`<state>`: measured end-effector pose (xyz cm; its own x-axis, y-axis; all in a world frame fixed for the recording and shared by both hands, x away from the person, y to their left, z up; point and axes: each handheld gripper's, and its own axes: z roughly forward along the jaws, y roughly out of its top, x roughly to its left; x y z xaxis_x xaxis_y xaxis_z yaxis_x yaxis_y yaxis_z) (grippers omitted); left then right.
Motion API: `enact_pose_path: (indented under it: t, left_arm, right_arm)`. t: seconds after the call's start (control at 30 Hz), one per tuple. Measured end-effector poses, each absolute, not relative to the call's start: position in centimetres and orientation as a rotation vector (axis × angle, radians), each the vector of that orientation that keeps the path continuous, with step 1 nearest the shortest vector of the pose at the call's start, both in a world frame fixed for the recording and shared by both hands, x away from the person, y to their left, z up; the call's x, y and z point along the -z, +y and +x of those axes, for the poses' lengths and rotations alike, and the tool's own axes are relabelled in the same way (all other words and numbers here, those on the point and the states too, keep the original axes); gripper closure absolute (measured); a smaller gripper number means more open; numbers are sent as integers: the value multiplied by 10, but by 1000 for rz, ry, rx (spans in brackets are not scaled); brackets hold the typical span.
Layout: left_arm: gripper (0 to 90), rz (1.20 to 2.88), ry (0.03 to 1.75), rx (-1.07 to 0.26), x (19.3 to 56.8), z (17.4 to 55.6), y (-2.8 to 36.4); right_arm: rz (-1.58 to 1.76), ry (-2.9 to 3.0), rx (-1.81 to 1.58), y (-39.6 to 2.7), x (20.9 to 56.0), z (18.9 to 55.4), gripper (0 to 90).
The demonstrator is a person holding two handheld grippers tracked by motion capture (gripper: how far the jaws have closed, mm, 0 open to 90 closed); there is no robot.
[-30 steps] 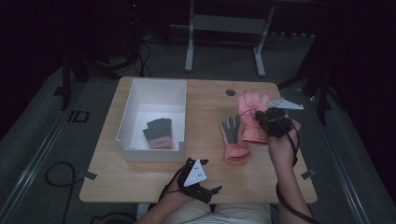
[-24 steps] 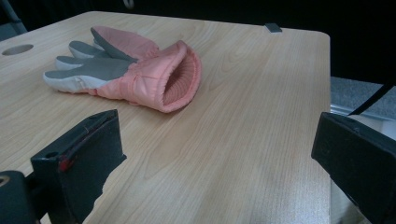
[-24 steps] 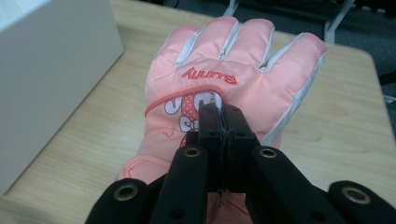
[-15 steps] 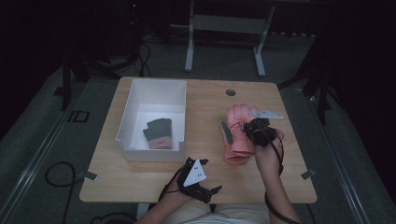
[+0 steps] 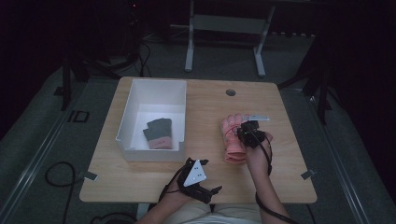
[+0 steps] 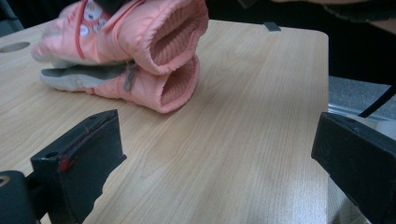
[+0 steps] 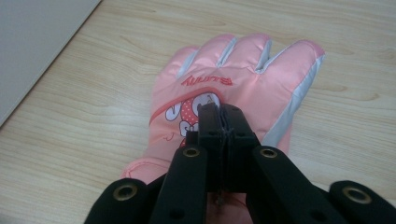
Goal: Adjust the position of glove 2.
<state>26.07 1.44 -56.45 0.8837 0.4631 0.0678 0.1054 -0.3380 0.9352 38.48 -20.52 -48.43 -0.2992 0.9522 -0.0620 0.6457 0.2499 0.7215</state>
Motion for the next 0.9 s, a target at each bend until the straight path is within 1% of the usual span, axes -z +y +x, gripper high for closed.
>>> enact_pose_path:
  t: [0.4,0.53,0.6,0.7,0.73,0.8,0.9]
  left_arm:
    - [16,1908,423,-376,564,261,13]
    - [16,1942,423,-387,562,262,12]
    - [16,1948,426,-378,560,262,11]
    - [16,1953,465,-401,555,262,10]
    - [16,1953,465,-401,555,262,10]
    - [16,1931,481,-358,546,263,11]
    - [16,1919,488,-307,537,265,9]
  right_arm:
    - [1454,2060,-793,-204,506,391,853]
    - [1455,2072,-828,-208,503,392,794]
    - [1446,2082,-844,-211,499,391,754]
    - [1410,2102,-871,-214,493,390,676]
    - [1398,2108,-880,-214,491,389,666]
    - [1373,2106,-896,-216,486,387,628]
    - [1325,2113,-917,-223,476,384,623]
